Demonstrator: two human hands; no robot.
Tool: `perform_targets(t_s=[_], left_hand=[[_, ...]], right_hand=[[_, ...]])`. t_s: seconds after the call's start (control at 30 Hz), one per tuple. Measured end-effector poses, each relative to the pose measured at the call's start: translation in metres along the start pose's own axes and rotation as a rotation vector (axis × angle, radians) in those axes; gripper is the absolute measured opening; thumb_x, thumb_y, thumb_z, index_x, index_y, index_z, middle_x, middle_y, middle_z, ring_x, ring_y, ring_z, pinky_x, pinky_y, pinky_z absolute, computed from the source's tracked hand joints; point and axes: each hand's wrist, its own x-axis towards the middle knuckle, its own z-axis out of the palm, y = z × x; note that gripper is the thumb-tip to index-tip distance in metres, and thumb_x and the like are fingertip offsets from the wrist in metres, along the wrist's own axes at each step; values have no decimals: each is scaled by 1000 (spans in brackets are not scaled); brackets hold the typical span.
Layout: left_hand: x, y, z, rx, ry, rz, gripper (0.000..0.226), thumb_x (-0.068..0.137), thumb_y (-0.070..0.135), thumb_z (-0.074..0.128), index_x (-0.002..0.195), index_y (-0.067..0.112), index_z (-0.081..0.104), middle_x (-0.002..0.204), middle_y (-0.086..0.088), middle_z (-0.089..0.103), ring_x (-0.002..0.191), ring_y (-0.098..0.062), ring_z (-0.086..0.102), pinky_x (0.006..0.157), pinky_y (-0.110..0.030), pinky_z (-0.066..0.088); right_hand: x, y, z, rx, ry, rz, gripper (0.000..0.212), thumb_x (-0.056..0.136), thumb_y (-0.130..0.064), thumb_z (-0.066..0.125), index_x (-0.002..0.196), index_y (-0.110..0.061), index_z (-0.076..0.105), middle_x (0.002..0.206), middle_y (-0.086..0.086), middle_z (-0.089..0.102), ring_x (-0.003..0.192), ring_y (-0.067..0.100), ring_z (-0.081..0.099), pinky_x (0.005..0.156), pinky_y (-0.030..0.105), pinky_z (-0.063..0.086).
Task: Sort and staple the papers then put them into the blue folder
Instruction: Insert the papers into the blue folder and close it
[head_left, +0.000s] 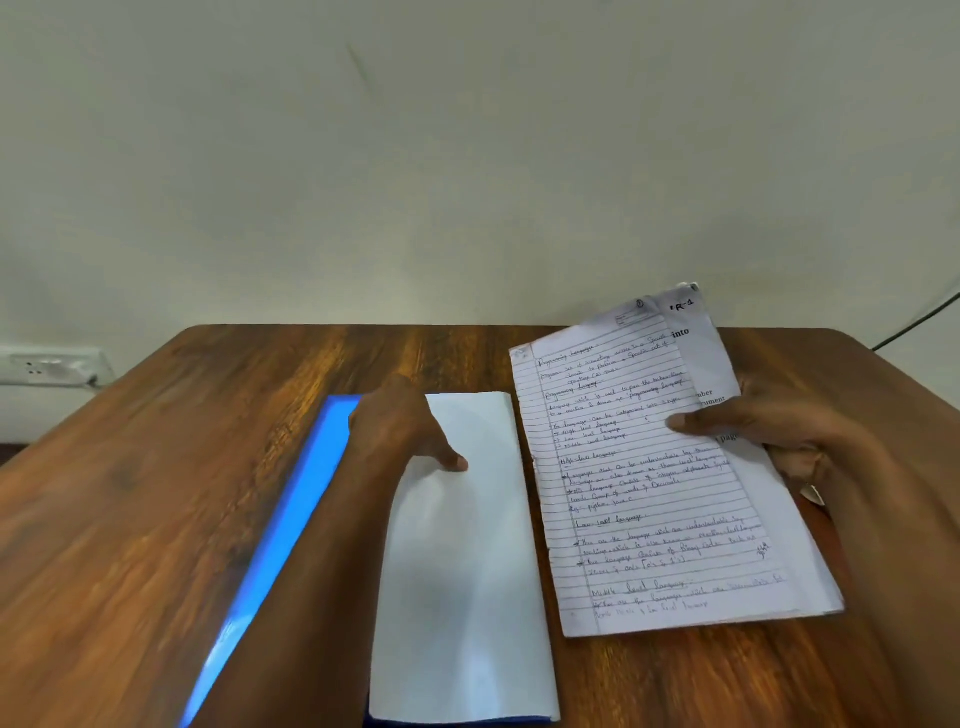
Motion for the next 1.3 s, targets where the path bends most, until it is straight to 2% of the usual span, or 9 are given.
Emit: perform_targets(t_s=[0.17, 0.3, 0.37, 0.57, 0.7, 0.83, 0.9, 1.0, 1.3], left_hand=[[-17, 18, -26, -75, 71, 246, 93, 66, 52, 95, 141, 14, 56, 139, -2, 61, 122, -22, 61, 91, -32, 52], [-56, 54, -38, -543, -70, 403, 91, 86, 42, 85, 155, 9, 35, 116, -9, 68, 87, -22, 77, 58, -30, 61], [-73, 74, -32, -644, -214, 448, 81, 96, 38, 75, 156, 4, 33, 107, -8, 67, 84, -22, 78, 60, -41, 66], [-83, 103, 23, -65, -245, 682, 73, 96, 44, 73, 158, 23, 40, 150, -2, 57, 131, -27, 58, 107, -43, 51], [-88, 109, 54, 180, -244, 668, 81, 84, 37, 86, 152, 22, 45, 149, -4, 55, 135, -28, 52, 105, -42, 48], [-89, 111, 61, 243, -188, 649, 85, 80, 49, 87, 149, 21, 48, 146, -3, 57, 133, -26, 54, 103, -41, 47], [-87, 109, 61, 270, -163, 629, 85, 78, 57, 85, 147, 22, 49, 143, -2, 58, 131, -26, 54, 101, -41, 46], [-84, 104, 57, 331, -139, 592, 82, 74, 71, 80, 135, 22, 55, 132, -2, 61, 122, -25, 56, 96, -42, 44], [-60, 82, 34, 219, -245, 589, 85, 64, 51, 96, 136, 21, 62, 130, 2, 64, 114, -20, 62, 96, -38, 54]], right_hand=[[-5, -2, -4, -19, 69, -46, 73, 59, -1, 97, 126, -3, 68, 118, 24, 74, 107, 46, 72, 99, 66, 52], [-18, -14, -22, -122, 186, -149, 38, 80, 11, 77, 114, -3, 66, 88, 13, 80, 71, 28, 79, 58, 36, 63], [-22, -18, -36, -203, 257, -163, 35, 76, -1, 83, 110, -4, 73, 95, 15, 80, 77, 31, 79, 72, 40, 63], [-32, -16, -79, -233, 466, -134, 41, 70, -12, 91, 107, -3, 75, 88, 12, 80, 87, 38, 76, 90, 48, 58], [-29, -2, -123, -190, 524, -139, 47, 68, -23, 97, 109, -11, 78, 98, 11, 81, 87, 36, 78, 92, 53, 58], [33, 37, -257, -156, 546, -208, 84, 44, -63, 100, 117, -28, 76, 115, 5, 78, 90, 24, 80, 78, 44, 63], [11, 18, -210, -55, 562, -299, 73, 54, -50, 101, 118, -25, 77, 112, 4, 79, 93, 27, 79, 83, 49, 62], [-34, -23, -90, 66, 585, -391, 32, 77, -14, 90, 106, -16, 78, 91, -4, 81, 79, 16, 79, 66, 29, 64], [-3, 4, -52, 110, 140, -93, 49, 84, 2, 71, 132, -4, 66, 125, 23, 72, 112, 43, 71, 83, 57, 62]])
